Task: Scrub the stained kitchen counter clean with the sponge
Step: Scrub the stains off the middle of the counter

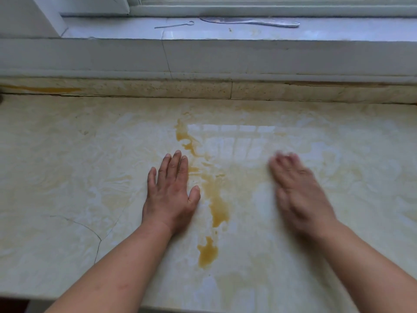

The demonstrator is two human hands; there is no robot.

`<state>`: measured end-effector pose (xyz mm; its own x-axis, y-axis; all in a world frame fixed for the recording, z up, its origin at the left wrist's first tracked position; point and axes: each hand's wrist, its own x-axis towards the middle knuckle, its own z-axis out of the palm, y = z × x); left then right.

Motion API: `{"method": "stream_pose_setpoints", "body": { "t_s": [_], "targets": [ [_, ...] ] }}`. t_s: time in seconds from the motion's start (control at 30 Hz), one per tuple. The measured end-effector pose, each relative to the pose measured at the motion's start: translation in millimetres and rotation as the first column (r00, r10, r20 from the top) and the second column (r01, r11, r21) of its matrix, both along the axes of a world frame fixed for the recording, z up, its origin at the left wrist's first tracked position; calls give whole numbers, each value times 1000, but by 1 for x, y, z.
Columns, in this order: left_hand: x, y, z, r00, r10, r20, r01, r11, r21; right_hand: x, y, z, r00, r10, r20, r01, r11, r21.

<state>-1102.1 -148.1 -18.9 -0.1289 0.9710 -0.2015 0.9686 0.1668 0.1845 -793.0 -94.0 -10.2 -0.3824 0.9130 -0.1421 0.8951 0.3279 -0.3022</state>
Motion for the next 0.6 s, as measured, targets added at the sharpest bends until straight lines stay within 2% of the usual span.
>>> {"method": "stream_pose_setpoints", "body": {
  "t_s": [0.07,0.13,0.23,0.3,0.4,0.53,0.6],
  "targets": [
    [4,-2,2,1000,8,4,-8,1000,-6,52,10,-1,972,-229,55,228,973,14],
    [5,-2,3,1000,14,0,-14,1000,-5,68,20,2,914,-387,119,391,921,-5],
    [4,-2,4,1000,17,19,-17,1000,-3,32,35,2,900,-421,116,423,906,2],
    [3,-1,3,999,21,48,-21,1000,19,-10,50,1,949,-308,64,308,951,9],
    [3,-2,-2,997,24,79,-28,998,49,-84,83,2,999,-43,-21,43,999,-6],
    [3,-3,-8,999,-8,35,5,996,94,-178,126,3,962,269,-52,-269,963,12],
    [3,-3,-9,1000,-4,26,1,994,108,-208,137,2,936,348,-47,-348,938,9]
  ]
}}
